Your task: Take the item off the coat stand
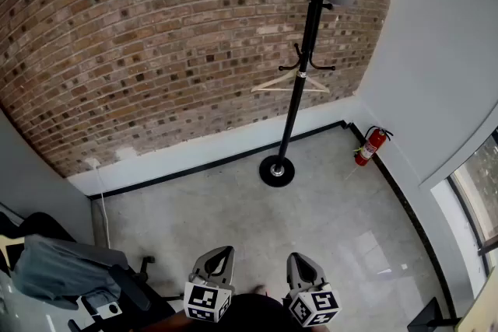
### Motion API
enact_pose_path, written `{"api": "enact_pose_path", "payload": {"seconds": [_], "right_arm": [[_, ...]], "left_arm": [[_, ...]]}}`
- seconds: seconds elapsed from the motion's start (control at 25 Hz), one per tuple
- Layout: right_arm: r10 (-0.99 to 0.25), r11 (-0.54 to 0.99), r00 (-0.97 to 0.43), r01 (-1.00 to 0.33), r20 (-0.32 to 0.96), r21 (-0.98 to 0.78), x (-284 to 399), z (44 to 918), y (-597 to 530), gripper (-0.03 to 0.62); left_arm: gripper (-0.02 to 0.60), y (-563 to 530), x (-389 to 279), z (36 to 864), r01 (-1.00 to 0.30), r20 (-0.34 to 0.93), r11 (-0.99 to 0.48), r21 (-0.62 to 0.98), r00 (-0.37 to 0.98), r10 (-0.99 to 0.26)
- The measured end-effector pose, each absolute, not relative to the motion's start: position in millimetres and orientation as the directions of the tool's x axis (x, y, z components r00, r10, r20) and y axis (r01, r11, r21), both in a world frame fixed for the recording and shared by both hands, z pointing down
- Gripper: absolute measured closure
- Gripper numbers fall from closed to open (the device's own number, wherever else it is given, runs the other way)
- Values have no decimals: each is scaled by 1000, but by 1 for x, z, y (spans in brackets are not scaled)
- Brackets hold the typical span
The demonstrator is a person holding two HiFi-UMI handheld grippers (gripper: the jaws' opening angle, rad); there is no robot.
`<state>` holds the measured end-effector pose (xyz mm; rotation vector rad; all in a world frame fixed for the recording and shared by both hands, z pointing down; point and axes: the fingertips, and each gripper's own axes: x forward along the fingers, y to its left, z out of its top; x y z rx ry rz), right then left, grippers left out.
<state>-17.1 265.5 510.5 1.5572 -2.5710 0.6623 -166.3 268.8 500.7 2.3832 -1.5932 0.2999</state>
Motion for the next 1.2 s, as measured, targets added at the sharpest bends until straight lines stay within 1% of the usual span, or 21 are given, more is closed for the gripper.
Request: {"api": "enact_pose_path", "payload": {"seconds": [0.28, 0.48, 0.72, 0.88, 1.04, 1.2], "right_arm": [[-878, 298, -397, -890, 266, -344, 65, 511, 279, 580], [-912, 243, -338, -901, 231, -358, 105, 510, 280, 580], [-922, 215, -312, -905, 229, -366, 123, 517, 265, 580], [-919, 205, -306, -910, 250, -361, 134, 527, 242, 580], [-932, 183, -275, -920, 237, -348, 148, 522, 193, 580], [-932, 166, -253, -934, 259, -317, 163, 515, 133, 580]], "left_arm": [[557, 269, -99, 500, -906, 318, -413, 97, 421, -850], [557, 261, -60, 497, -877, 312, -476, 68, 472, -825], [557, 238, -35, 505, -855, 333, -516, 58, 504, -797], [557, 209, -18, 515, -839, 348, -539, 73, 528, -775], [557, 153, 1, 519, -814, 346, -572, 98, 567, -747], [557, 86, 20, 518, -800, 324, -583, 142, 594, -736]]}}
